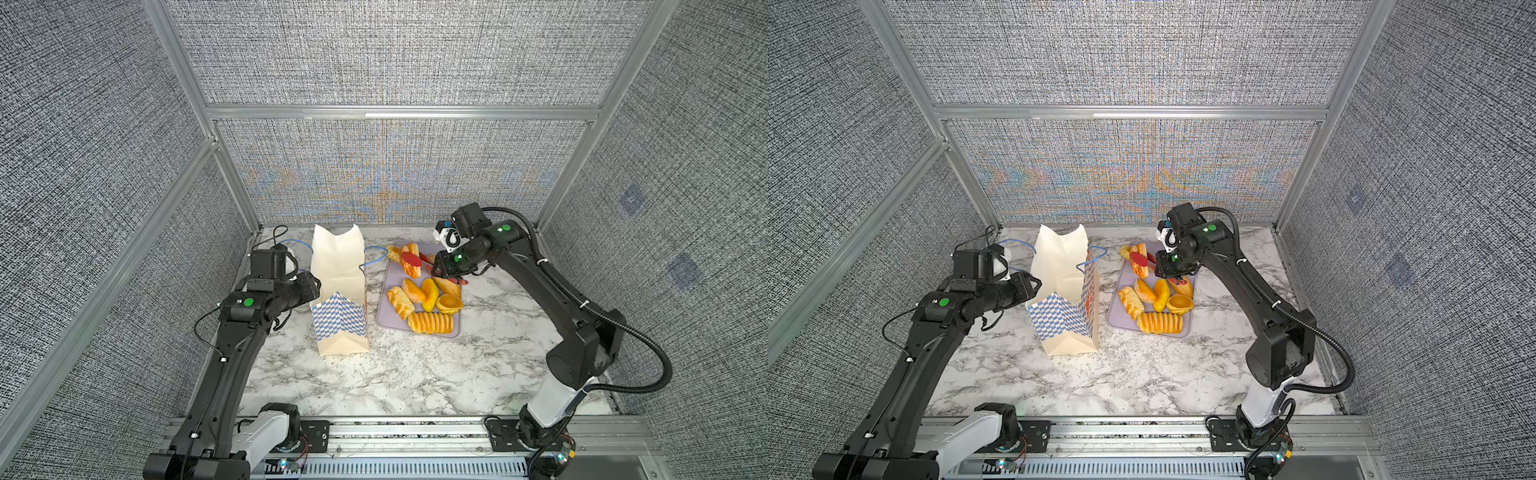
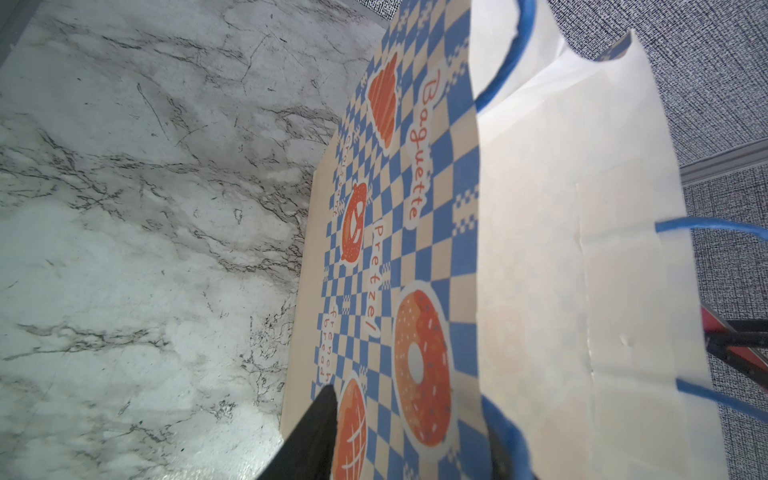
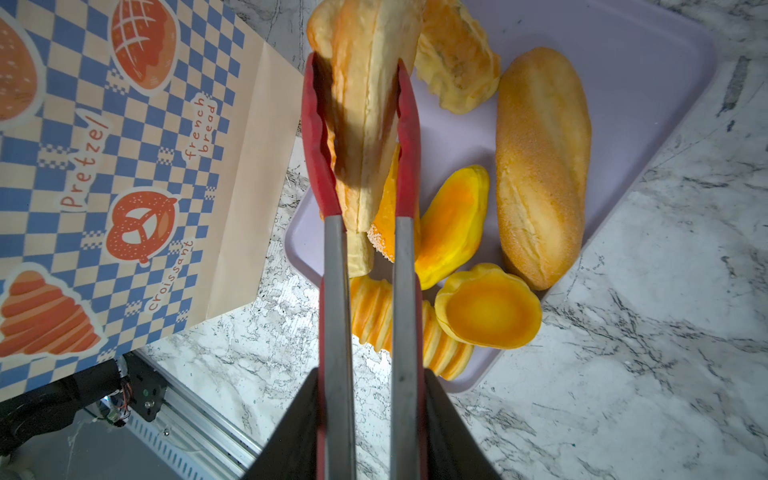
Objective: Place the fake bread into the paper bag
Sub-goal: 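Lift the pinched pastry with the tongs up off the tray, then carry the pastry with the tongs over the bag opening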
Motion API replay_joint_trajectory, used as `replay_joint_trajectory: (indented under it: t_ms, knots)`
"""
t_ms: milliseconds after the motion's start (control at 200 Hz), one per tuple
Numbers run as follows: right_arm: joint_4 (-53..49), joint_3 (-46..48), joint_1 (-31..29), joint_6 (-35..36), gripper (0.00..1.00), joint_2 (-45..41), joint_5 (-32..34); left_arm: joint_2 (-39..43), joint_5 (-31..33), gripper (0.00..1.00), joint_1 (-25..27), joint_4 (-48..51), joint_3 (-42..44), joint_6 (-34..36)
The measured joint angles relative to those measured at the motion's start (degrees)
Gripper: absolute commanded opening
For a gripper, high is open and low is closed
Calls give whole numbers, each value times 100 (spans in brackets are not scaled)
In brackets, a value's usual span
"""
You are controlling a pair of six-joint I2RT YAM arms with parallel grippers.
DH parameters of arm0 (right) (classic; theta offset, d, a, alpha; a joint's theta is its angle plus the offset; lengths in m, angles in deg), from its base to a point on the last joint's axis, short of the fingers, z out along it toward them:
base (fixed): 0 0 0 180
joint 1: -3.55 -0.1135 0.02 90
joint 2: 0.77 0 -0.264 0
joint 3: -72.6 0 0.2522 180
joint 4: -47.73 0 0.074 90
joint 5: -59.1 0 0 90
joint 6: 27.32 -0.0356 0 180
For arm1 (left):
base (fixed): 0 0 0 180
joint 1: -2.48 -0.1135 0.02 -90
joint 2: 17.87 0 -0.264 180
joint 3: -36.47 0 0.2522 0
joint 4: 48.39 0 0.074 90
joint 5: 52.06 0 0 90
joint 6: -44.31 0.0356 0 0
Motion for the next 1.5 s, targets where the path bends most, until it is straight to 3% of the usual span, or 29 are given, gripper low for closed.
replay_joint_trajectory:
  t_ms: [400,780,960,1265,1501]
  knots:
    - [291,293,131,-258,37,-658,61,63,-20,46,2,-44,-116,-17]
    - [525,-22,142,-501,37,-1285,-164,42,-61,19,2,-52,-131,-11]
    - [632,-284,127,-706,37,-1493,-522,44,-90,0,2,-87,-116,-17]
    - [1182,-509,-70,-1187,37,-1587,-1294,52,-269,0,2,-247,-44,-42]
    - [1637,-772,-605,-1569,37,-1202,-1659,63,-170,0,7,-146,-295,-11]
